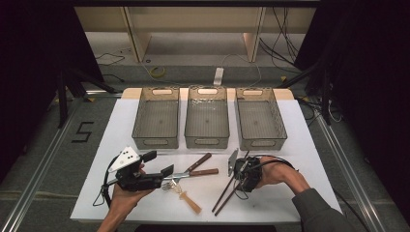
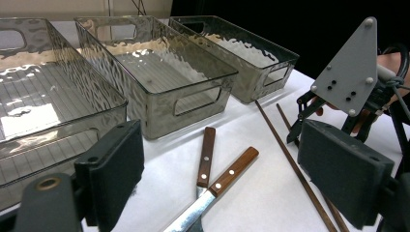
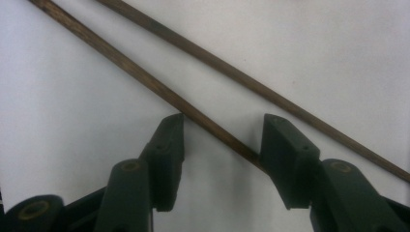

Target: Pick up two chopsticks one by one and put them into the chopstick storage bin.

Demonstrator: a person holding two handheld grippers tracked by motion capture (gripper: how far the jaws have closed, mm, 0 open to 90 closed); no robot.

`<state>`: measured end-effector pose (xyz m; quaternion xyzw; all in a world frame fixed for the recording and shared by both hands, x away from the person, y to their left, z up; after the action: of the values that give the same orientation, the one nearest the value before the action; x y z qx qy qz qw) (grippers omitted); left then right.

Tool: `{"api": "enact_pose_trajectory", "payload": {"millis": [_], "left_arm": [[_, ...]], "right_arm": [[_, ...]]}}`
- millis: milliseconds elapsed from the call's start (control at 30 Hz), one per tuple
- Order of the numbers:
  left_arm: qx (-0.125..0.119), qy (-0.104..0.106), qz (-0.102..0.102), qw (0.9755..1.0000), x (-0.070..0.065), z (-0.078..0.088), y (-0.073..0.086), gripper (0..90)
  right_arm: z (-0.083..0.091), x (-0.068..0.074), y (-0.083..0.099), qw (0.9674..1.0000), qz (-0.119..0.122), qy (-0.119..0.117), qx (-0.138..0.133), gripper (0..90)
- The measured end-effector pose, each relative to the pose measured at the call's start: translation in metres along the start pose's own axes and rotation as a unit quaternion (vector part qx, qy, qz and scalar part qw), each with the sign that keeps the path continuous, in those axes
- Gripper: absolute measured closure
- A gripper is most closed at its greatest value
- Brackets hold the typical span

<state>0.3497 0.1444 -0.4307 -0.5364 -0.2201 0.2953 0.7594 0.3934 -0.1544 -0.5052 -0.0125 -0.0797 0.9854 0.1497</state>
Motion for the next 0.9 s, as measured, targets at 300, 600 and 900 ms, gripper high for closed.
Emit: {"api": "enact_pose_trajectory", "payload": {"millis": [300, 600, 900], "left_arm": [[0.000, -0.001, 0.001, 1.0000, 0.000, 0.000, 0.000, 16.1], [0.001, -0.001, -0.001, 1.0000, 0.000, 0.000, 0.000, 16.1], [0.001, -0.001, 0.001, 1.0000, 0.000, 0.000, 0.000, 16.1]], "right_arm": [[0.001, 0.006, 0.002, 0.9999, 0.013, -0.002, 0.006, 64.7], [0.002, 0.012, 0.004, 0.9993, 0.035, 0.002, 0.012, 73.7], [0.002, 0.015, 0.005, 0.9987, 0.049, 0.001, 0.013, 79.6]]}}
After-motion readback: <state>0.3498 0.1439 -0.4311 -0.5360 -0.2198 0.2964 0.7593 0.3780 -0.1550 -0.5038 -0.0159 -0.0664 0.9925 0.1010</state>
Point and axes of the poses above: each handheld gripper's, and its own axes: z roughly backward along the jaws, y roughly out of its underside, x roughly to its left, the point moved 5 cm from there along -z, roughly forward along the jaws, and after that the axes turned 14 degrees about -z, right-handed, at the moved point
